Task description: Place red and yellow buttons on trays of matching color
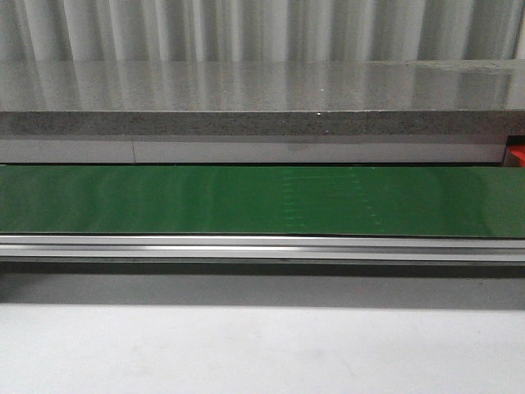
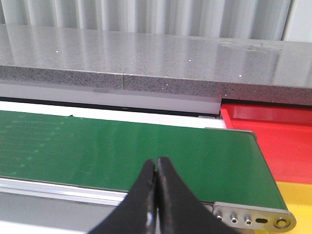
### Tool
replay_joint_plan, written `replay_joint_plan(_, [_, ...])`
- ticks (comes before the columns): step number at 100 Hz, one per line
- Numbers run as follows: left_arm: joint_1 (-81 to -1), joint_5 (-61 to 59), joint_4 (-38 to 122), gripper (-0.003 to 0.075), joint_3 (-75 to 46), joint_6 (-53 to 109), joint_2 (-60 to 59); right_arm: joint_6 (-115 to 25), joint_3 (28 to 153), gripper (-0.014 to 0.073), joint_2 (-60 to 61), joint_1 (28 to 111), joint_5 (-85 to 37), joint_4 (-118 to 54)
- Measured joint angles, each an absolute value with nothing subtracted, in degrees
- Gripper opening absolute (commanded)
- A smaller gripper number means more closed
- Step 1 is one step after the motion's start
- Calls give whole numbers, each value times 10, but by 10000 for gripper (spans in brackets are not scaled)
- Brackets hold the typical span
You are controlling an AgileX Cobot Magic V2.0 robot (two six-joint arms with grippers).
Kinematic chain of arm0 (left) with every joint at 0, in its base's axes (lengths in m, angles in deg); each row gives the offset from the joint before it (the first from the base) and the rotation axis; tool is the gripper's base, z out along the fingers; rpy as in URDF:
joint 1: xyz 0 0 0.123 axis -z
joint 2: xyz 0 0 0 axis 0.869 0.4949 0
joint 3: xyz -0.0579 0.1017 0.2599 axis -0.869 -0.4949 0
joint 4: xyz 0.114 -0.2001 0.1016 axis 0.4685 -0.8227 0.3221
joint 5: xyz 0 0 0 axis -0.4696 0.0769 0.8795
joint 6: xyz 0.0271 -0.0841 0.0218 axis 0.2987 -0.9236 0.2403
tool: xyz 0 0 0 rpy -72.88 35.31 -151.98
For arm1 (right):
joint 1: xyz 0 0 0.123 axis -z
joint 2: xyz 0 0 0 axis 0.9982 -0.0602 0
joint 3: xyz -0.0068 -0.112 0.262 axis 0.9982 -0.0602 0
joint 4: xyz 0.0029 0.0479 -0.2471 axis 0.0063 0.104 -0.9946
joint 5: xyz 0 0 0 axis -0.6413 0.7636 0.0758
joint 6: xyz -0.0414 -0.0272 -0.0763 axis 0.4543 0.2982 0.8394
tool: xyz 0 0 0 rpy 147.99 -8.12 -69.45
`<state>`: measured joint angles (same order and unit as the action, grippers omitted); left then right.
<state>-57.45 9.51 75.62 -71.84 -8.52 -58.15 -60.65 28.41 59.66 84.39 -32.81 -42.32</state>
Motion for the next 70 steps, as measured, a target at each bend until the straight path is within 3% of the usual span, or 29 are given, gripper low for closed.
replay_joint_plan(46, [-575,118,754,-20,-718,-85,-581,-606,284,-59,597,844,-328,-423])
replay_joint_plan(70, [-575,36,710,-20,-635,-85,-559,-606,284,-59,597,844,-328,-423])
